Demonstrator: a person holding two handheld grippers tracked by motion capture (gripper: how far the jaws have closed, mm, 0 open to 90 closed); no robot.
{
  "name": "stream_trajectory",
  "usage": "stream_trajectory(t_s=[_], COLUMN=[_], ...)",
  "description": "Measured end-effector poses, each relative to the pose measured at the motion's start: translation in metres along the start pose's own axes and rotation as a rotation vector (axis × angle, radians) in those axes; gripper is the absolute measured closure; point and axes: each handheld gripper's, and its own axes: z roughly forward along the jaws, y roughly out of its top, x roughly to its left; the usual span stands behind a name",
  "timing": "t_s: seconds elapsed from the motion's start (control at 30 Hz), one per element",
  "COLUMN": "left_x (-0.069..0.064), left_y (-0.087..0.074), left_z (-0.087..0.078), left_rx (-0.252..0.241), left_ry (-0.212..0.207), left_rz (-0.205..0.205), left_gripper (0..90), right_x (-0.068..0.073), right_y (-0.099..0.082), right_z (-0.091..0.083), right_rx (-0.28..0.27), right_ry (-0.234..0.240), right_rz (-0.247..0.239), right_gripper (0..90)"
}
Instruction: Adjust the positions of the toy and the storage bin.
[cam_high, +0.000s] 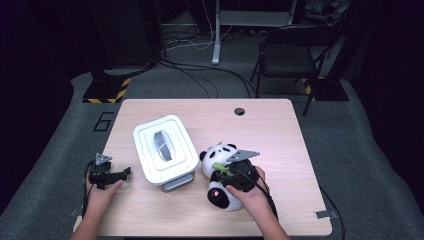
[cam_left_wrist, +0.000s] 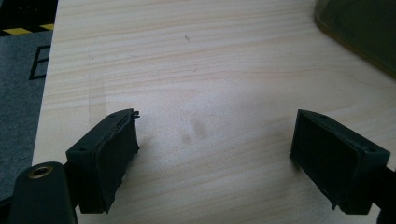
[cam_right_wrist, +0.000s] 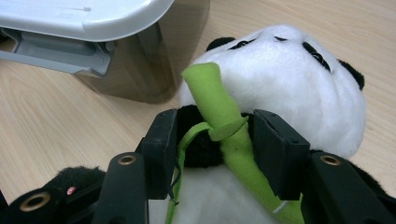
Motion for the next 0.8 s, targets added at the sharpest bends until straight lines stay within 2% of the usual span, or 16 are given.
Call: stream_trajectory(t_s=[0.07,0.17,0.27,0.4,0.53,0.8], left_x=[0.000,0.000,0.000,0.000,0.000,0.000], left_y=[0.000,0.000,0.000,0.000,0.000,0.000], left_z=[0.000,0.000,0.000,0.000,0.000,0.000], left_rx=[0.000,0.000,0.000,0.000,0.000,-0.004], left_ry=[0.001,0.001,0.000,0.000,0.001,0.001], left_rz=[0.000,0.000,0.000,0.000,0.000,-0.006], left_gripper=[14.6,14.6,14.6,14.6,14.6,14.6], right_x=[-0.002,-0.003,-0.003,-0.005,-0.007,-0.017], right_y=[-0.001,-0.002,-0.003,-0.003,-0.004,-0.003], right_z=[0.000,0.001,0.003,0.004,0.002,-0.011], right_rx=[0.000,0.000,0.029,0.050,0.035,0.007], right_ry=[0.004,0.007,0.008,0.027,0.034,0.058], right_rz=[0.020,0.007,0.013,-0.004,-0.031,-0.020], right_gripper=[50.7,51.2,57.1,64.0,68.1,69.7])
